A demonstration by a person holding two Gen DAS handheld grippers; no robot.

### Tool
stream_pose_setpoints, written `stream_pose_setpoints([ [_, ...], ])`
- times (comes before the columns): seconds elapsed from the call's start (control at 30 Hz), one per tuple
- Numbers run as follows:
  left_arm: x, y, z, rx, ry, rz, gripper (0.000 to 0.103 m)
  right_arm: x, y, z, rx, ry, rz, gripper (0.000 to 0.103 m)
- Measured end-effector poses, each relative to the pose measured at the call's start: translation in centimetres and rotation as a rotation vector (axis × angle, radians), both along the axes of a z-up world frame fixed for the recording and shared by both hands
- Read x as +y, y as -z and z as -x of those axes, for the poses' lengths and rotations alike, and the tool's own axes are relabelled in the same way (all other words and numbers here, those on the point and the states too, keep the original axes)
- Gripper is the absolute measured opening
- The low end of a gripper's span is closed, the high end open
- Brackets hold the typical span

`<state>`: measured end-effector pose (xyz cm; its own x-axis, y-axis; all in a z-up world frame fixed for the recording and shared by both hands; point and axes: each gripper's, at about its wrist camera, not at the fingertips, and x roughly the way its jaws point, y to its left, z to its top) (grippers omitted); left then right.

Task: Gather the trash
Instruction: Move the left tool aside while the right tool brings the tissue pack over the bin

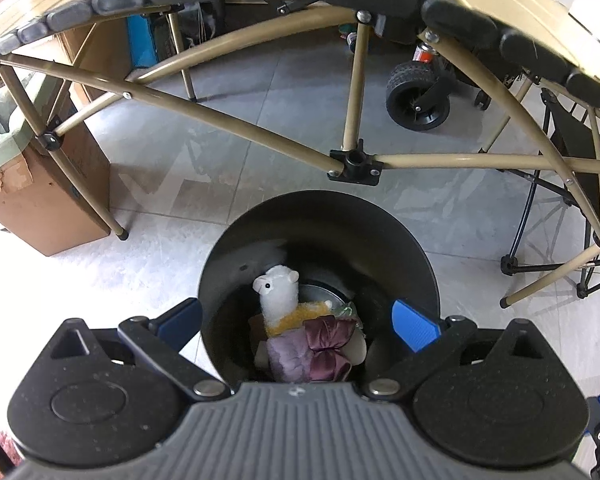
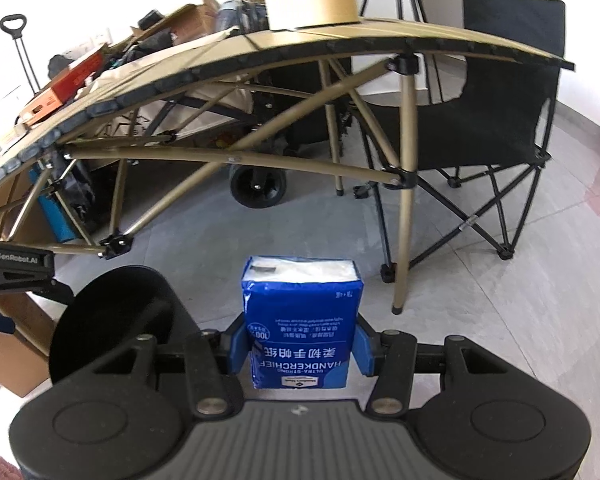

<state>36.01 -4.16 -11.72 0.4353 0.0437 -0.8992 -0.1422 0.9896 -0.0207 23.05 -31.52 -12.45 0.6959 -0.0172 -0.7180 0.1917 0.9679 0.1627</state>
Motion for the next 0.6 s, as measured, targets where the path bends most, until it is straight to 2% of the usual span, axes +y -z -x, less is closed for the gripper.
stream_pose_setpoints([
  [0.6, 9.0, -1.8, 2.8, -0.028, -0.059, 0.034, 0.103, 9.9, -1.3, -3.7, 0.001, -0.137, 0.037, 0.05],
])
